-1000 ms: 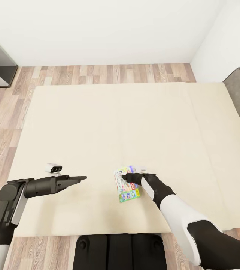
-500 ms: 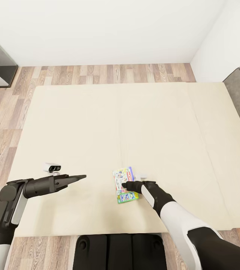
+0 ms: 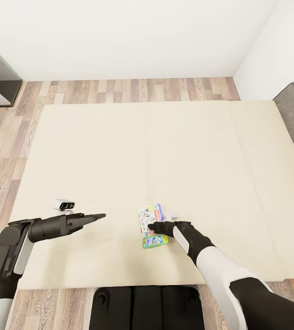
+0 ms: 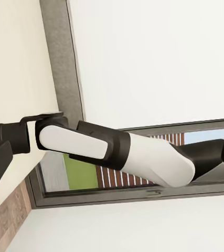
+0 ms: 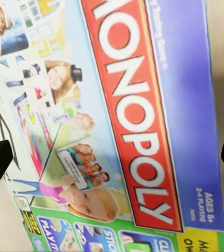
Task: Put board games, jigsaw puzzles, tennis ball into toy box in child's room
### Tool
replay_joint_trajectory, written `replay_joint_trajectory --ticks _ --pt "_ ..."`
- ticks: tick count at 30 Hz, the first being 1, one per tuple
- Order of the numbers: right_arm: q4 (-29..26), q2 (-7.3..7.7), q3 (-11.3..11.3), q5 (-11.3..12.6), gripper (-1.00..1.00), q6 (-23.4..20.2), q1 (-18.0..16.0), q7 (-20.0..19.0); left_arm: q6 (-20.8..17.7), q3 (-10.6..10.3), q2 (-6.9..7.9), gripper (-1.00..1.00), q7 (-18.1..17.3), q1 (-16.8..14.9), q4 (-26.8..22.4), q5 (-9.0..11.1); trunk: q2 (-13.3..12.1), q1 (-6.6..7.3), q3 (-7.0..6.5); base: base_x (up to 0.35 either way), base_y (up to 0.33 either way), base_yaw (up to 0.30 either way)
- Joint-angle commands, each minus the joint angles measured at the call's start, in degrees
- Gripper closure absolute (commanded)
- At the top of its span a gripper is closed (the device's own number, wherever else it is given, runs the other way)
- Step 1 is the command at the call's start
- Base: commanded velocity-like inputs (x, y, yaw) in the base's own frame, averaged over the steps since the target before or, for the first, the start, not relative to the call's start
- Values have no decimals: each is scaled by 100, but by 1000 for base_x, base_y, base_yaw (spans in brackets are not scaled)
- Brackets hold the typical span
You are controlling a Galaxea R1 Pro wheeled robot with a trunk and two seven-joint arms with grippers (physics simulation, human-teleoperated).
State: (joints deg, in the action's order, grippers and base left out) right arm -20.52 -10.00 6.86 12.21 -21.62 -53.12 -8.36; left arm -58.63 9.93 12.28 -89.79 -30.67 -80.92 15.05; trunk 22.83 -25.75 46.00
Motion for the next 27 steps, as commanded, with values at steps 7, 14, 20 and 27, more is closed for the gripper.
replay_joint_trajectory --ticks 7,14,20,27 --pt "-5 0 17 45 -100 -24 -3 -179 -61 0 3 -100 -21 0 -3 -2 9 -3 6 0 0 0" --pt "-5 0 17 44 -100 -18 3 -191 -61 0 3 -100 -21 0 -3 -2 9 -3 6 0 0 0" --pt "-5 0 17 43 -100 -7 4 -192 -61 -3 3 -100 -21 0 -3 -2 9 -3 6 0 0 0" --pt "-5 0 17 37 -100 7 4 -192 -61 -1 3 -100 -21 1 -3 -2 9 -3 6 0 0 0"
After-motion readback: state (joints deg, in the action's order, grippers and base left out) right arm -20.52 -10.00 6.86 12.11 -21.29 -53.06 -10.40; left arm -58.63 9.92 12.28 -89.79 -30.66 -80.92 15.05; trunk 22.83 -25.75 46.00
